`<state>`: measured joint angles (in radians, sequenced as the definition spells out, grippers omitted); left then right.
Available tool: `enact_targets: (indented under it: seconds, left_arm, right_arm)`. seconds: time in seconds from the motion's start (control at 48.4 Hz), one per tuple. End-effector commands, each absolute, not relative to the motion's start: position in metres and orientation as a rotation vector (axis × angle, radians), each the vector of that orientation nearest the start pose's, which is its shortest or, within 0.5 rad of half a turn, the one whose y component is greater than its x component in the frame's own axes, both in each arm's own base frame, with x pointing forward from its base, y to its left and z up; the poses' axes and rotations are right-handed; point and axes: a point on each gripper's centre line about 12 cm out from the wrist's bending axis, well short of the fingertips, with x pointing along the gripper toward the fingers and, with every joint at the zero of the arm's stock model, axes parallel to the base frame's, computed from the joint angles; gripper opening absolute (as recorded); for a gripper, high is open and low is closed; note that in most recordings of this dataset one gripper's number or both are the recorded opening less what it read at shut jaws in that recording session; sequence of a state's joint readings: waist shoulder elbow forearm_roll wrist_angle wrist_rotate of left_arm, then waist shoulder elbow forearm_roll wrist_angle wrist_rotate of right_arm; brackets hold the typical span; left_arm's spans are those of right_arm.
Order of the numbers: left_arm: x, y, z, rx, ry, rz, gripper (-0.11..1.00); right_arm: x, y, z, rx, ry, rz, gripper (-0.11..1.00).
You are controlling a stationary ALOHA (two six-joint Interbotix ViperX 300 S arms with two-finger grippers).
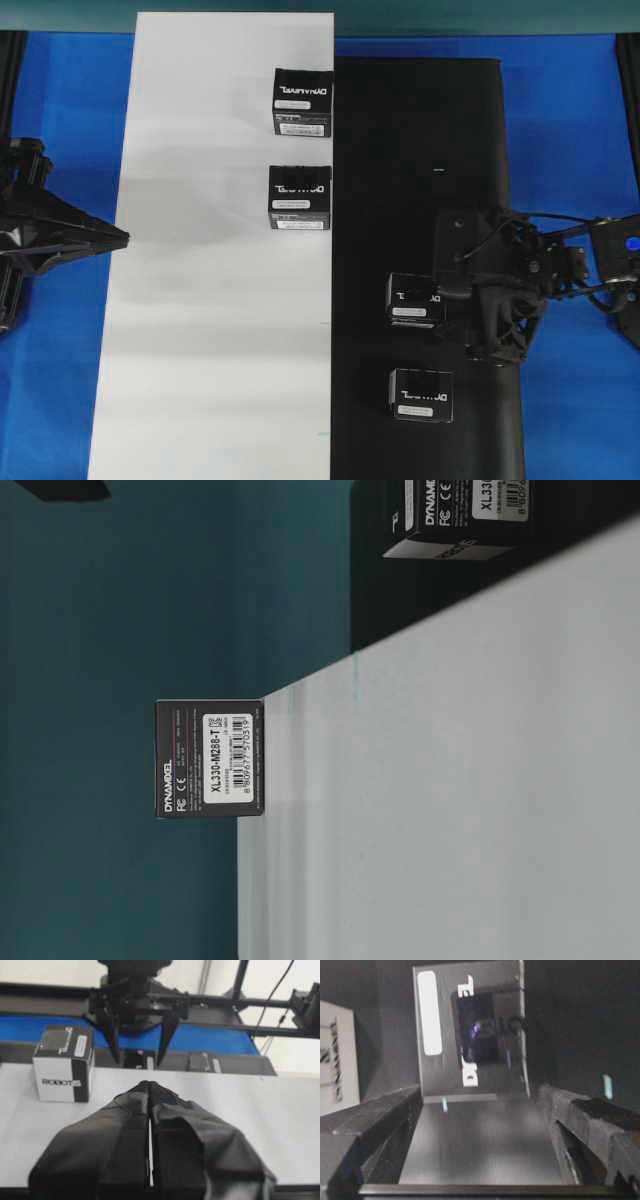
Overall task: Place the box from the black base onto the white base.
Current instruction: 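Move the right gripper over the upper box on the black base, then close the right gripper on the black-and-white box and lift it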
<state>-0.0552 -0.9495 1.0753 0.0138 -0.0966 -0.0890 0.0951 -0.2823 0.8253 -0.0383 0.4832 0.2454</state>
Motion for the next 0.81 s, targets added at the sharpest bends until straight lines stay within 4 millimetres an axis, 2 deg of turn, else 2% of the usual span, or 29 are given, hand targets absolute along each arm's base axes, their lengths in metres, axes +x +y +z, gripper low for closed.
enact_targets:
  seconds: [0.0, 0.31, 0.785]
  left_arm:
    - [0.208, -0.012, 0.319, -0.075, 0.005, -0.058, -0.03]
    - [0.209, -0.012, 0.318, -0.073, 0.010, -0.057, -0.03]
    - [0.208, -0.012, 0.317, -0.075, 0.011, -0.056, -0.03]
  right_arm:
    - [0.299, 0.026, 0.171, 0.130, 1.018, -0.035, 1.00]
    - [0.313, 0.027, 0.165, 0.128, 0.986, -0.030, 1.00]
    - [0.315, 0.025, 0.167, 0.140, 0.964, -0.037, 0.99]
